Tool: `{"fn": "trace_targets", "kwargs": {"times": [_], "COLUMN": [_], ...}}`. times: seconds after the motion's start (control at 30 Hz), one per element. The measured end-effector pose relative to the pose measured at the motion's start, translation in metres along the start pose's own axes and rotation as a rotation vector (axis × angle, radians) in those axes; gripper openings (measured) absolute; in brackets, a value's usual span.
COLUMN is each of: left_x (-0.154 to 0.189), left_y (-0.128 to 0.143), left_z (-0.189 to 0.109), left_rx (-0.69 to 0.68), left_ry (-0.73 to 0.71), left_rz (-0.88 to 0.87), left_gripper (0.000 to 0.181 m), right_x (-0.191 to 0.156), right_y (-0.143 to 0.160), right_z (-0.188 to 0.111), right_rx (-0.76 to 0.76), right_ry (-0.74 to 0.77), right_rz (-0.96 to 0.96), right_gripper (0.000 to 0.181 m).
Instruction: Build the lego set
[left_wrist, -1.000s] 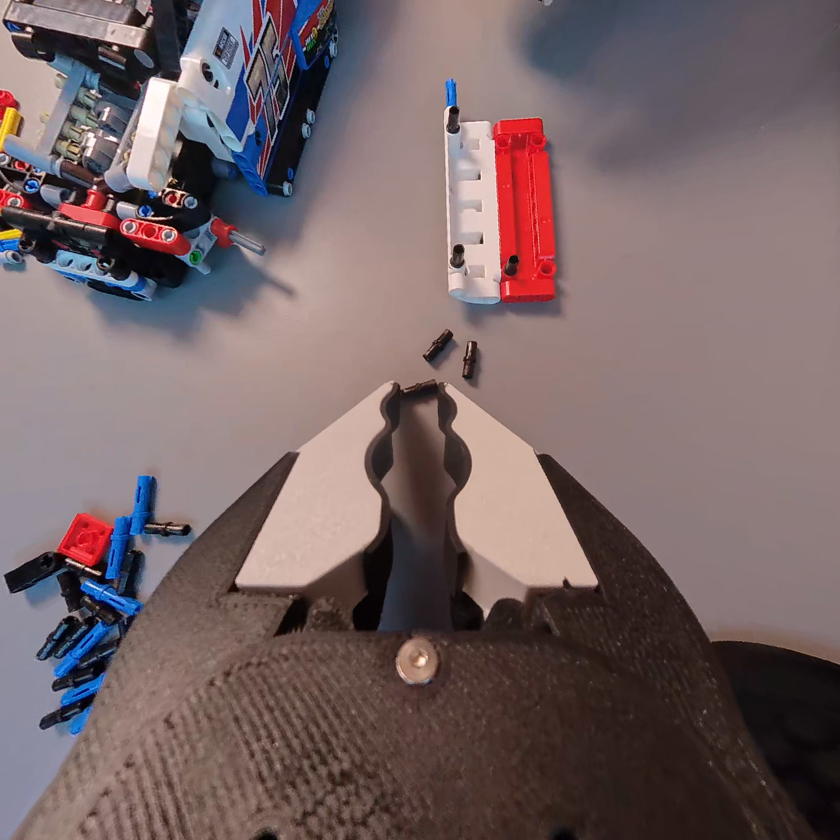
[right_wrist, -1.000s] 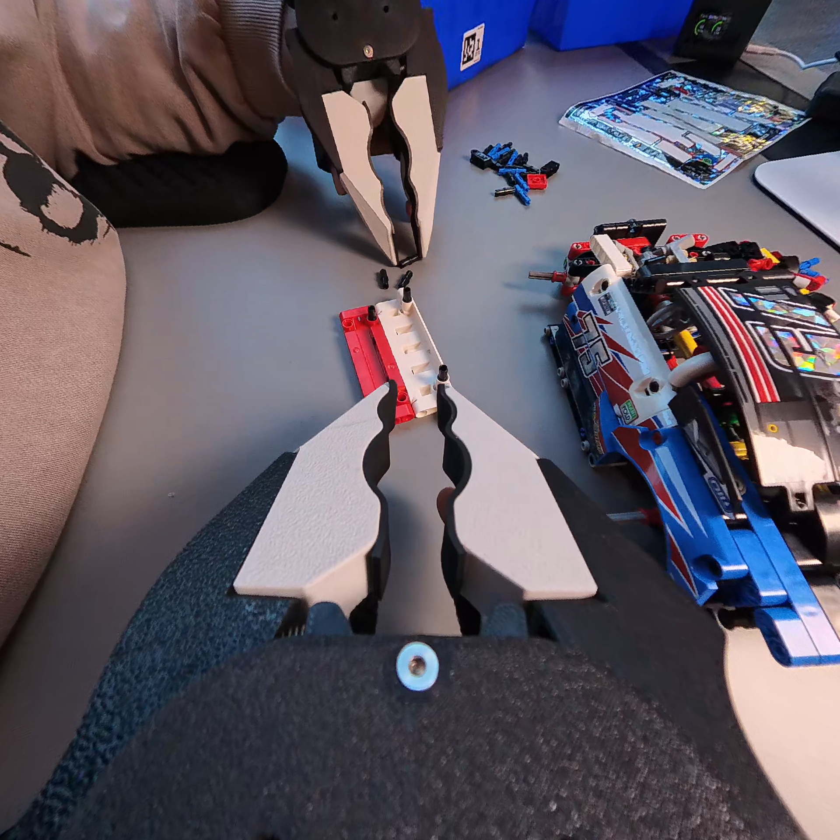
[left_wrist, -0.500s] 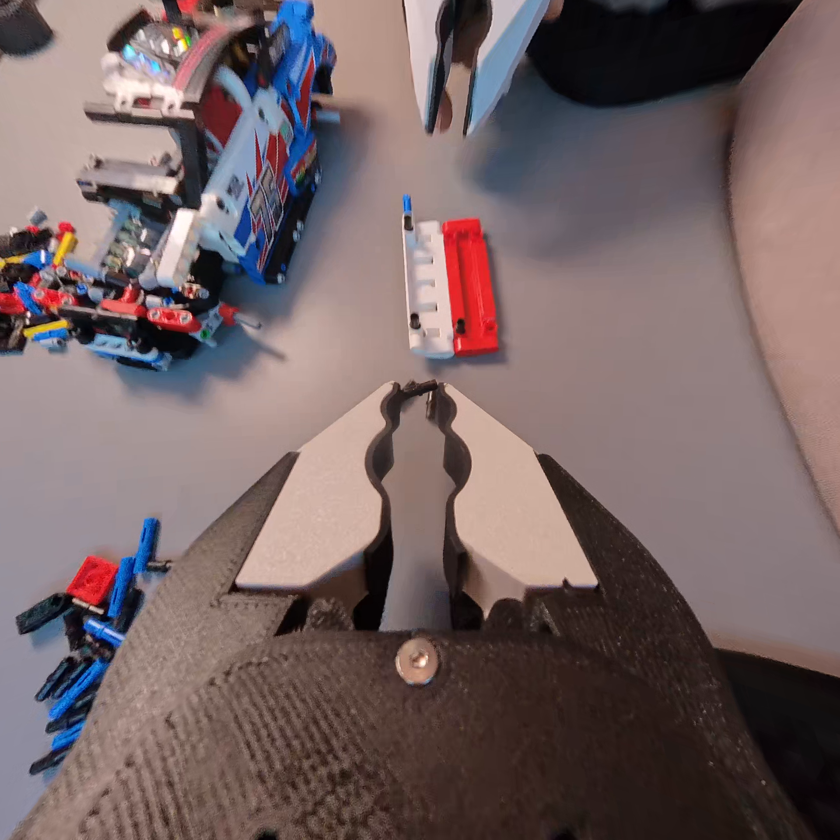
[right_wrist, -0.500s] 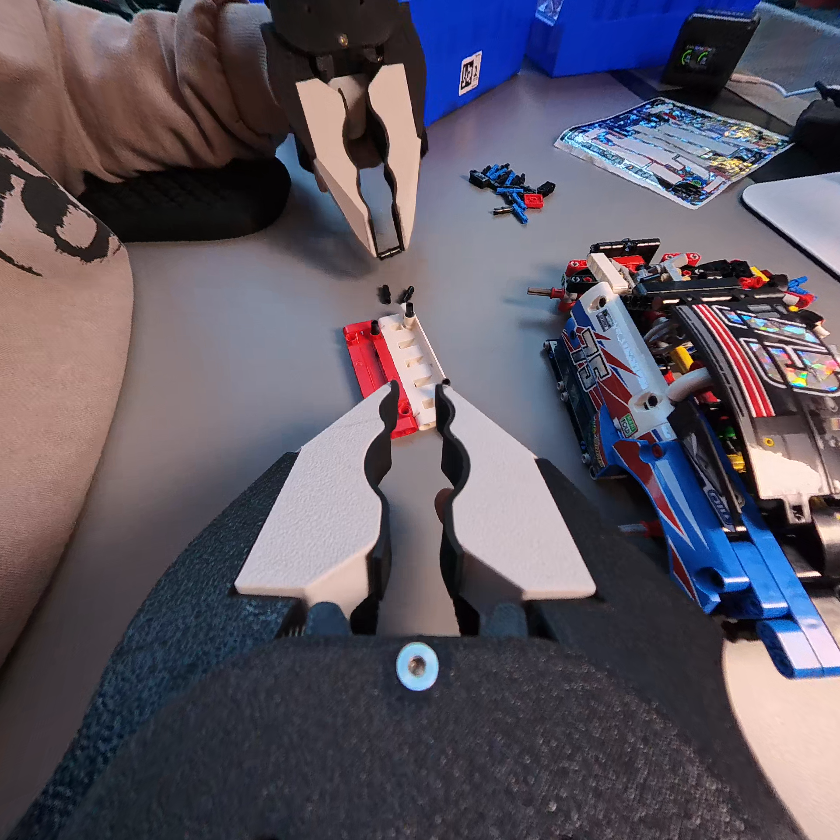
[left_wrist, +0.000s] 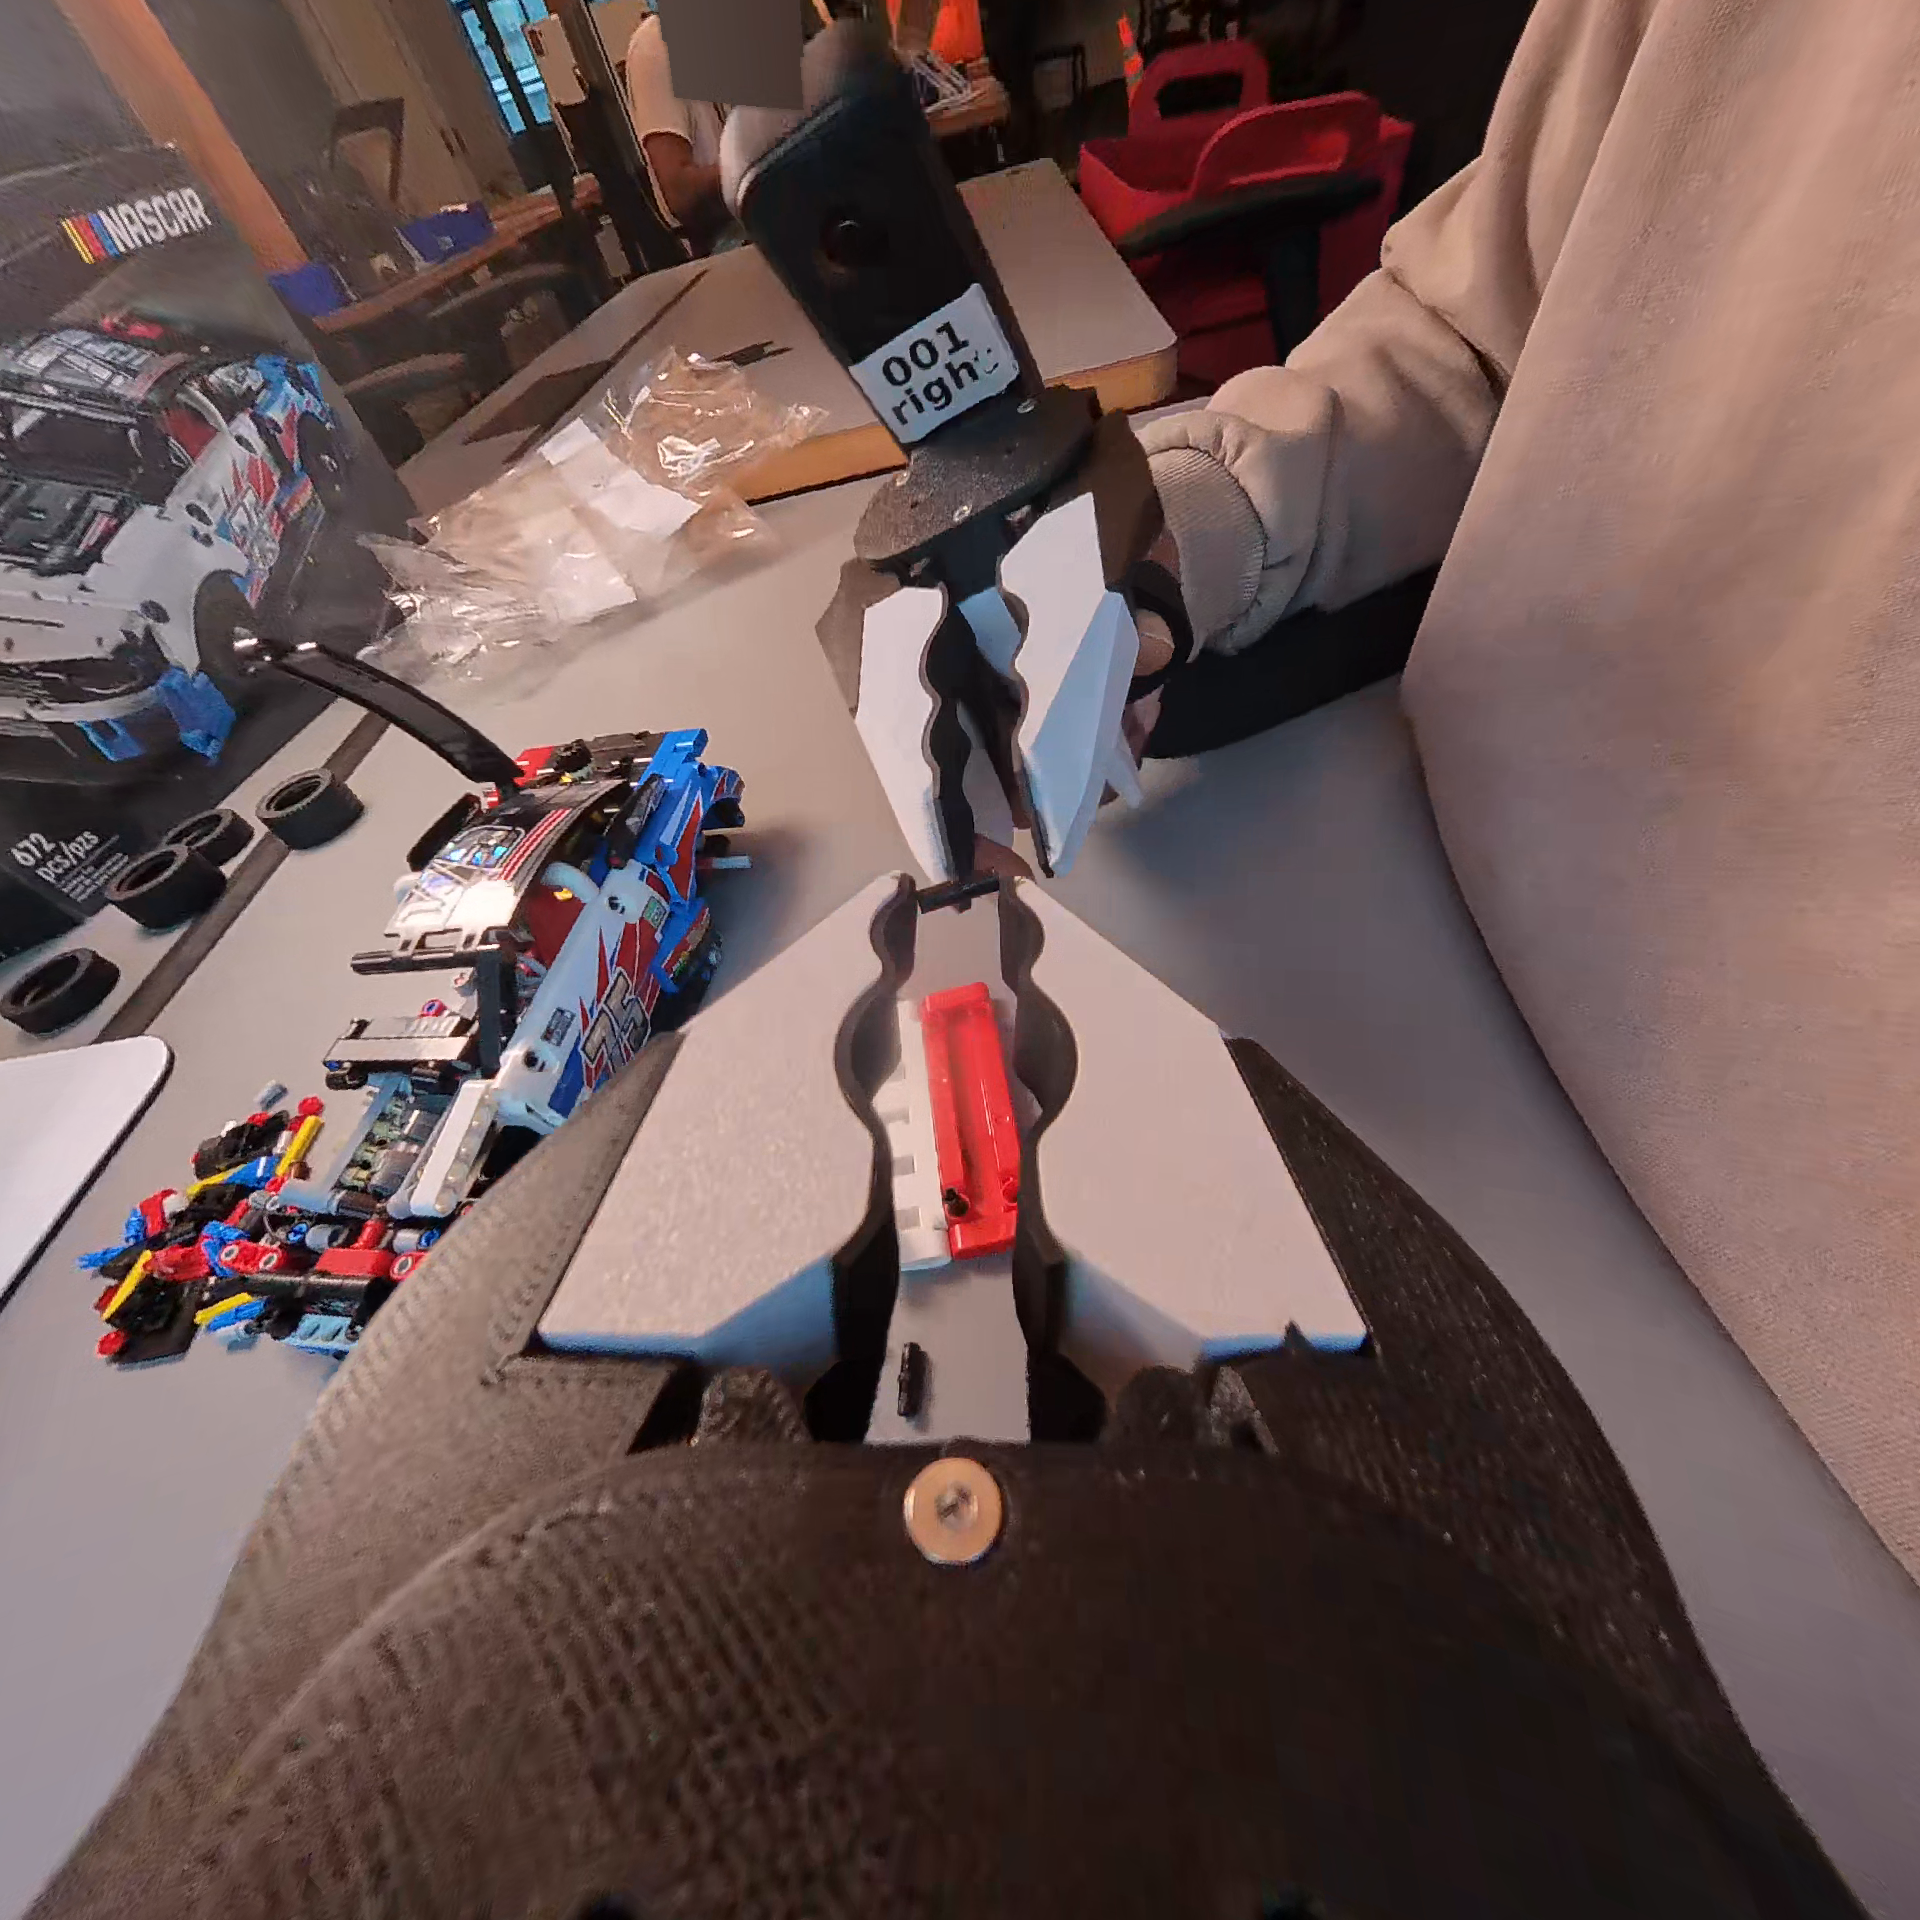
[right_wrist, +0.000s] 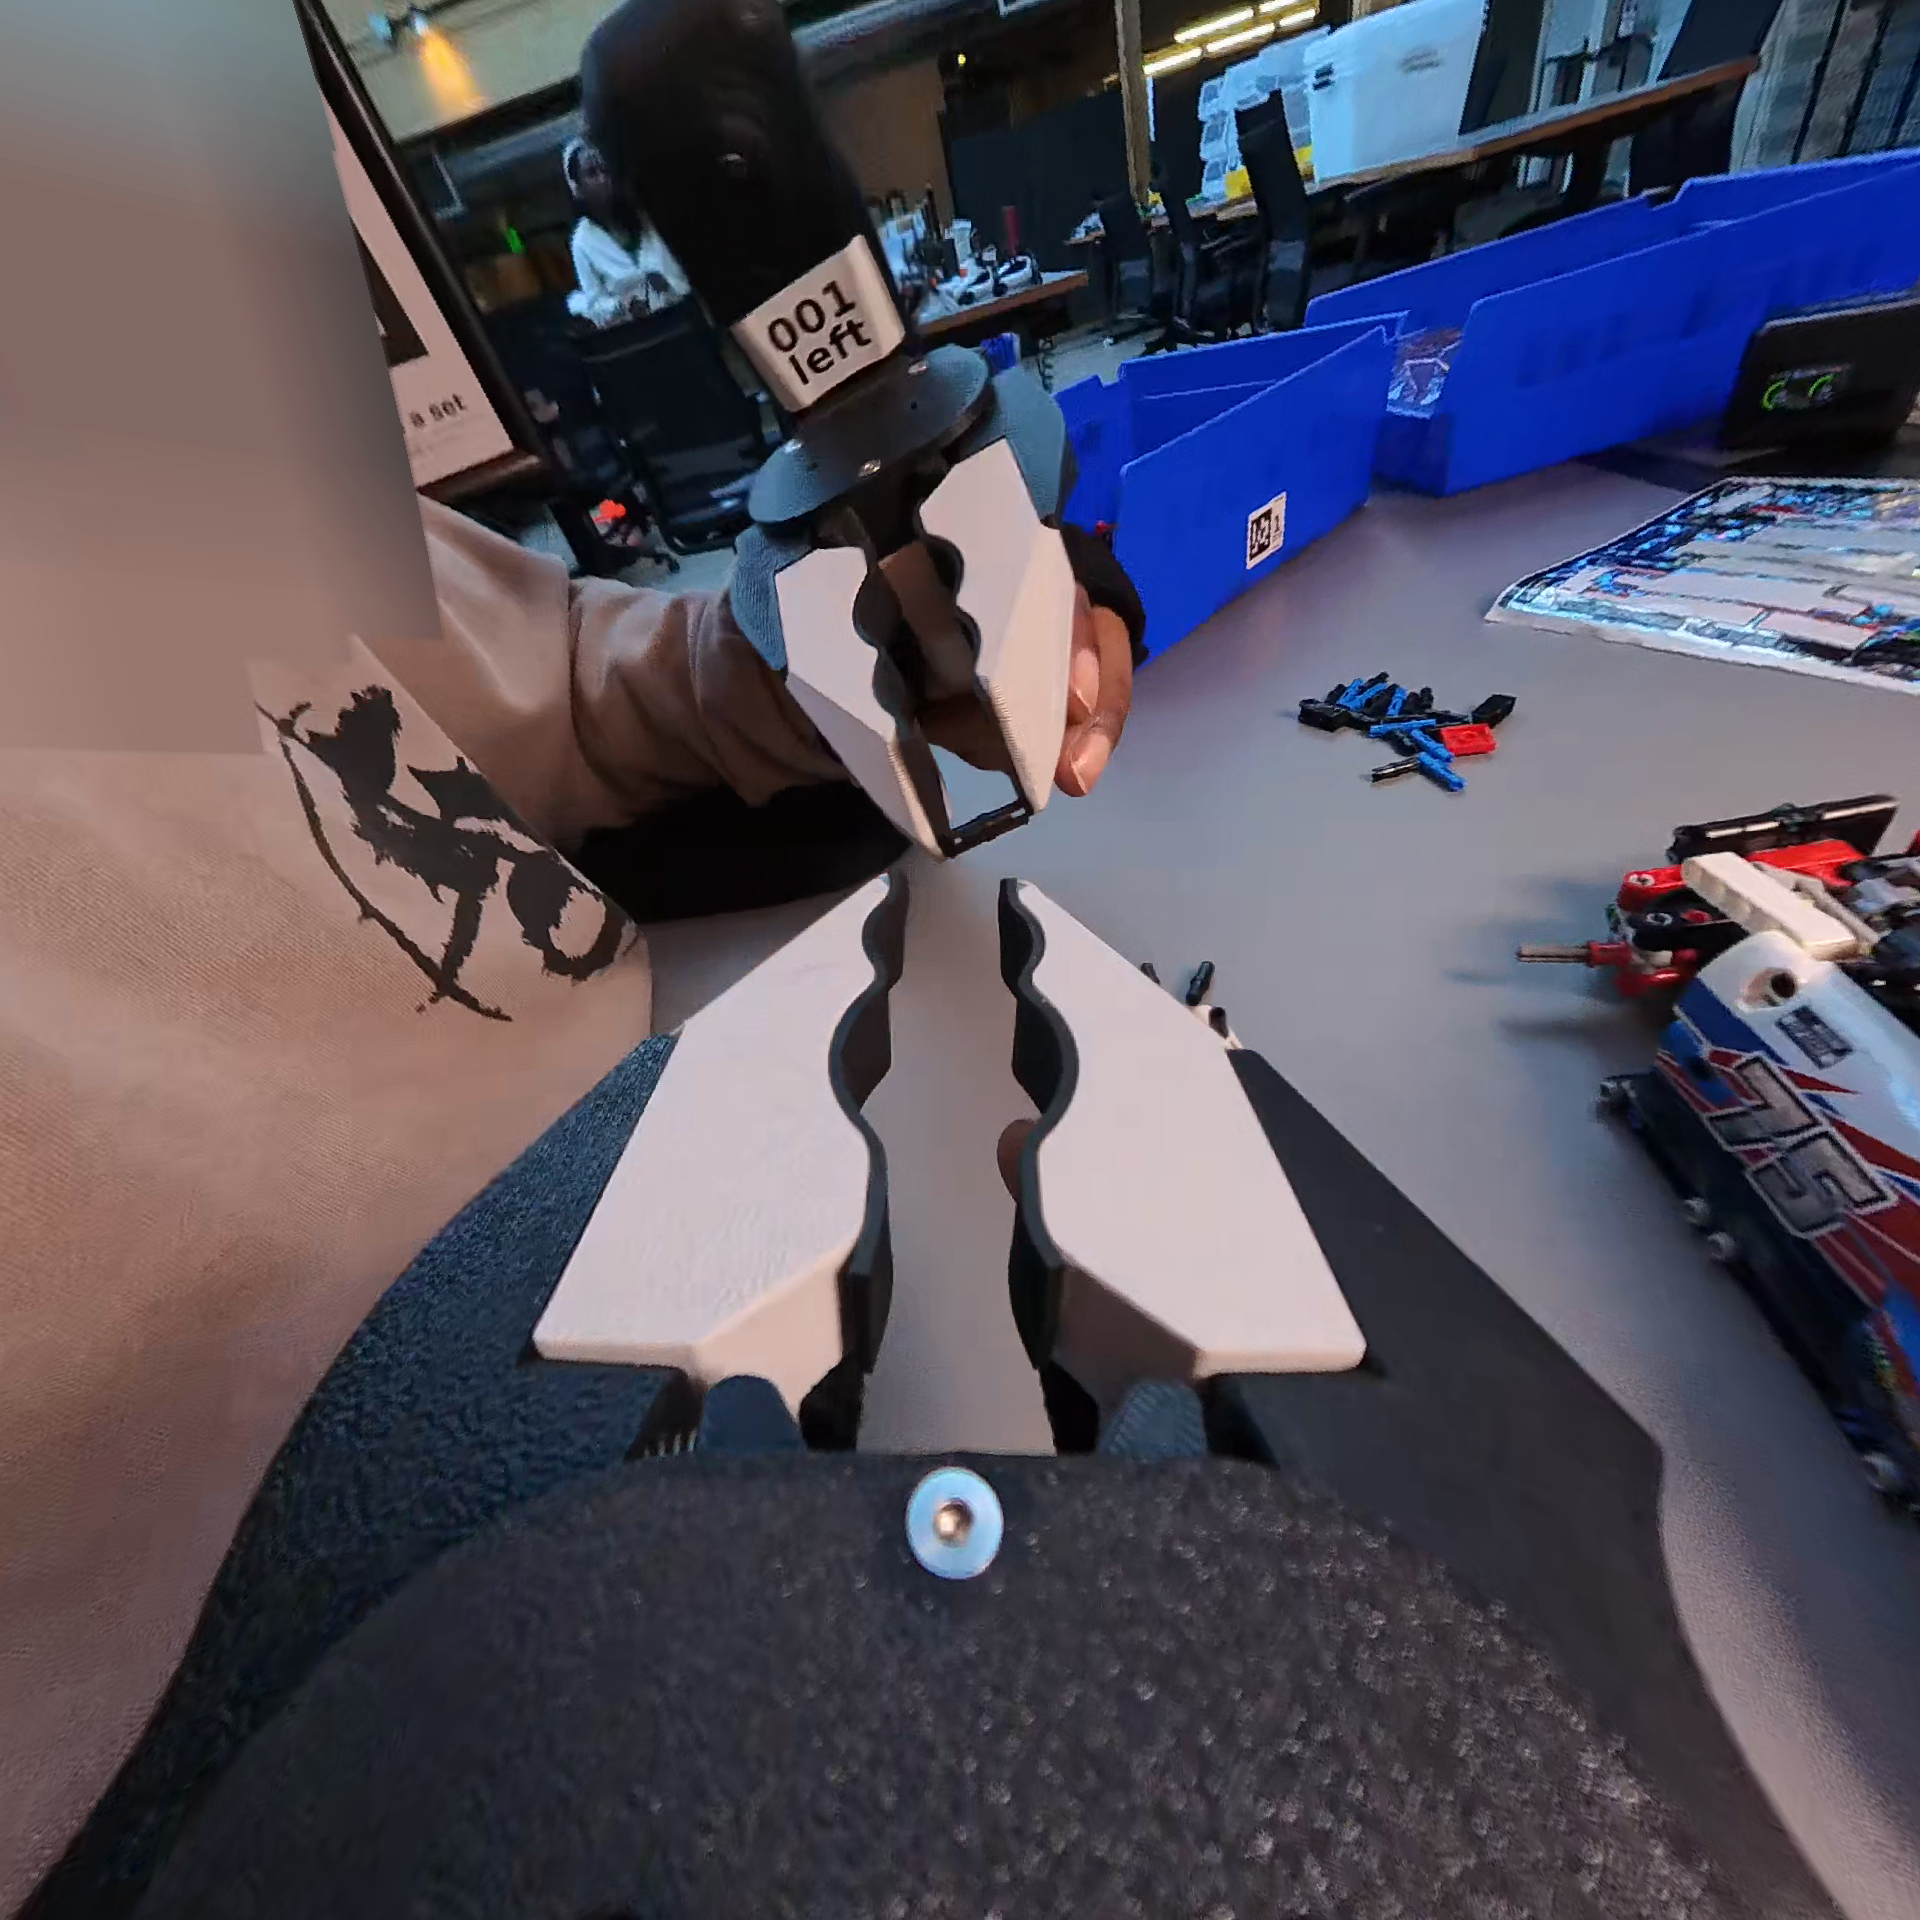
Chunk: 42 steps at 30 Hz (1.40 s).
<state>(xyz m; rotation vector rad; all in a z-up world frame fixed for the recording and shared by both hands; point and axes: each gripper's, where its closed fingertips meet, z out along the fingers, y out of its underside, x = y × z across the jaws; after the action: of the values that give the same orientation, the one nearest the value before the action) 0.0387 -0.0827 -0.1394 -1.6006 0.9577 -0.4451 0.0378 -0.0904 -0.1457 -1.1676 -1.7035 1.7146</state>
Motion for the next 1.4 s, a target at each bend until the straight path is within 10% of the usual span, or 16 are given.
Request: {"fn": "trace_targets", "kwargs": {"times": [0.5,0.87,1.4], "left_x": [-0.008,0.010,0.029], "left_y": [-0.004,0.013,0.021], "left_z": [0.005,0.011,0.016], "left_rx": [-0.073,-0.043,-0.093], "left_ry": [-0.178,0.088,0.168], "left_rz": [0.240,-0.170,-0.129], "left_gripper": [0.014,0.012,0.003], "right_x": [0.008,0.002,-0.008], "right_y": [-0.012,0.029,0.037], "right_z": [0.000,-0.004,-0.003], "right_rx": [0.130,-0.234,-0.282], "right_ry": [-0.151,0.001,-0.028], "right_rz": [0.537,-0.037,-0.078], "right_gripper": [0.002,0.002,0.001]}}
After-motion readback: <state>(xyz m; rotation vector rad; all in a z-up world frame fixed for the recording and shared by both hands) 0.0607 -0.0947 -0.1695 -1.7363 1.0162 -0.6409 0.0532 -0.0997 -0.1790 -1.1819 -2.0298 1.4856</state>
